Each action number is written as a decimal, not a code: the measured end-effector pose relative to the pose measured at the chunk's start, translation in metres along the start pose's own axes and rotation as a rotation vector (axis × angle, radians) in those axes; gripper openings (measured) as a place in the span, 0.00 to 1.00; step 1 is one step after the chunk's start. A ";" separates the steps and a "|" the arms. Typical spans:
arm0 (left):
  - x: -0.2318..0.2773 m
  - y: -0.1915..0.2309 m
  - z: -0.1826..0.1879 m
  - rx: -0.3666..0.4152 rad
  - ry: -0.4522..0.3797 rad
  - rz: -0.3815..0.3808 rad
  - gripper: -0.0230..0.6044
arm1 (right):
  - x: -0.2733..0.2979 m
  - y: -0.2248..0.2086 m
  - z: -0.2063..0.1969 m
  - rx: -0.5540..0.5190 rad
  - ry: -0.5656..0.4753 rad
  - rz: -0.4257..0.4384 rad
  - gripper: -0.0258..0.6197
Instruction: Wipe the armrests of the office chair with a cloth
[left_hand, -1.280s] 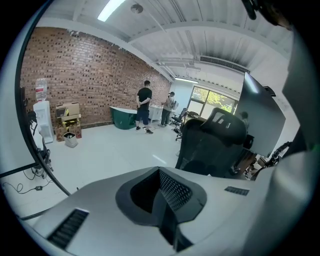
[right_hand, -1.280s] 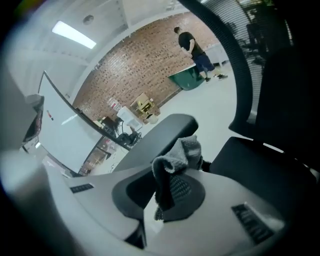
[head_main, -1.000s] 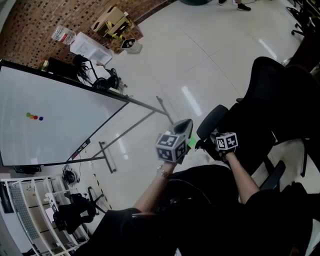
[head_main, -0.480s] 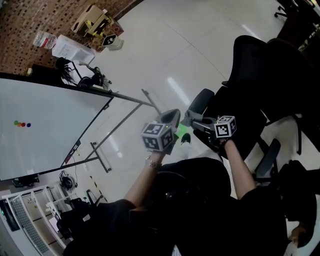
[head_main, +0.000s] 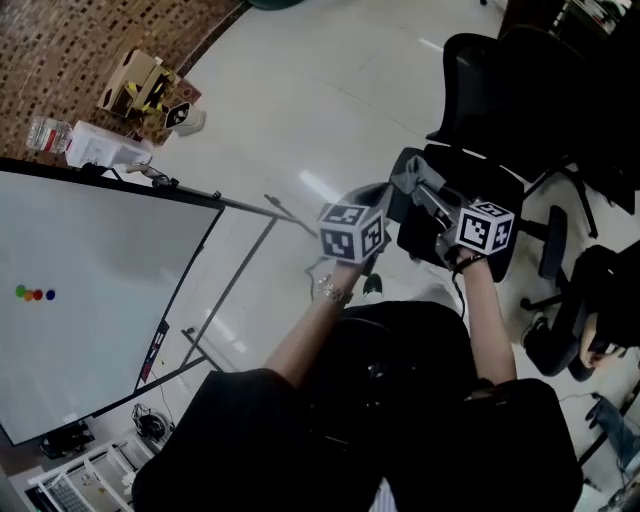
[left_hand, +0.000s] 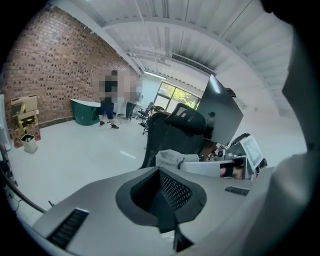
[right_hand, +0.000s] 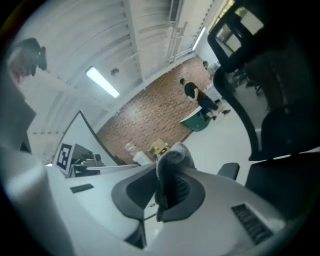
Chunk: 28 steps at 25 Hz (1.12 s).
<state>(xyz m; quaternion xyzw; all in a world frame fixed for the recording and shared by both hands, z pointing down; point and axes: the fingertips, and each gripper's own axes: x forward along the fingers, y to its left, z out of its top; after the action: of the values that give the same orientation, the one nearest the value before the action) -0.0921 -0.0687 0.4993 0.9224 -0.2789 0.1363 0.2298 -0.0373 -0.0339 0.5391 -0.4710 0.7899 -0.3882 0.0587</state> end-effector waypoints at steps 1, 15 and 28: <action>-0.006 -0.001 -0.005 -0.004 0.009 -0.017 0.03 | -0.001 0.005 -0.005 -0.026 0.007 -0.074 0.07; -0.009 -0.102 -0.058 0.035 0.115 -0.255 0.03 | -0.088 0.026 -0.062 -0.059 -0.001 -0.445 0.07; -0.003 -0.140 -0.079 0.079 0.146 -0.240 0.03 | -0.132 0.024 -0.056 -0.056 -0.039 -0.388 0.07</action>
<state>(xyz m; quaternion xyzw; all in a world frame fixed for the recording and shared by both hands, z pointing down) -0.0236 0.0761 0.5174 0.9451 -0.1435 0.1856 0.2276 -0.0075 0.1077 0.5254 -0.6234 0.6934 -0.3610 -0.0150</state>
